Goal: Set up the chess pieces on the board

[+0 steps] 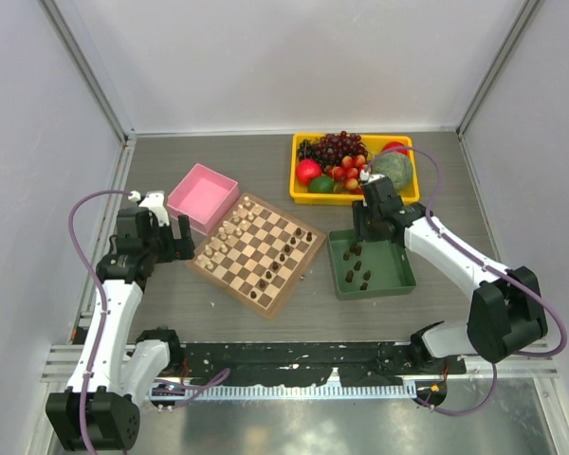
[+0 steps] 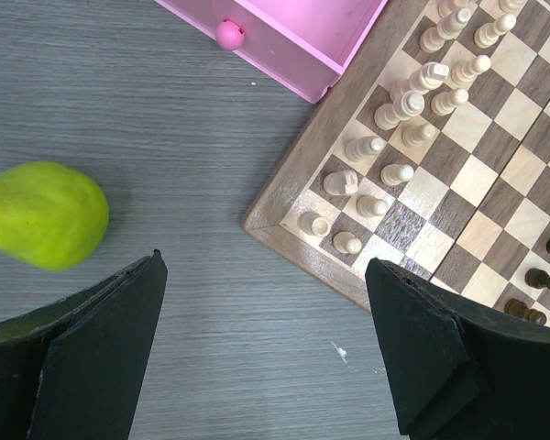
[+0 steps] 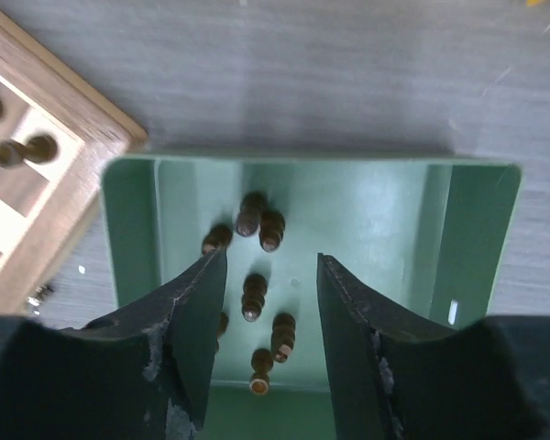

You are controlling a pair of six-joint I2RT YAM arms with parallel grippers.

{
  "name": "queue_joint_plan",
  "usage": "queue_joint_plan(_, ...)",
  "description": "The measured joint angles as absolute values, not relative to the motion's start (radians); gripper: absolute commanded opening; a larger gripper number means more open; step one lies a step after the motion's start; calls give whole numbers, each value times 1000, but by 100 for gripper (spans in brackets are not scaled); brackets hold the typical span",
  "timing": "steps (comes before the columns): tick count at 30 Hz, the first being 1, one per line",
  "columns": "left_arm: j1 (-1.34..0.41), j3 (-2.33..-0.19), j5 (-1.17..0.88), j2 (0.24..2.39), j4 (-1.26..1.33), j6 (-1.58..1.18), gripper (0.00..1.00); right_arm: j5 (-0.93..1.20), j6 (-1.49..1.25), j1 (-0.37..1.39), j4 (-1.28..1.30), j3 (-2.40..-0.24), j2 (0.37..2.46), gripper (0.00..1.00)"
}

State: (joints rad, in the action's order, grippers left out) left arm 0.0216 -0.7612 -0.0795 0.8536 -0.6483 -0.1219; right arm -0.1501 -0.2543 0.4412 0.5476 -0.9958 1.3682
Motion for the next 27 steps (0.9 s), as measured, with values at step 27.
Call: queue_joint_plan(27,22,-761,-79,857,-648,-122,99,-50,-298,450,547,-907,1367,42)
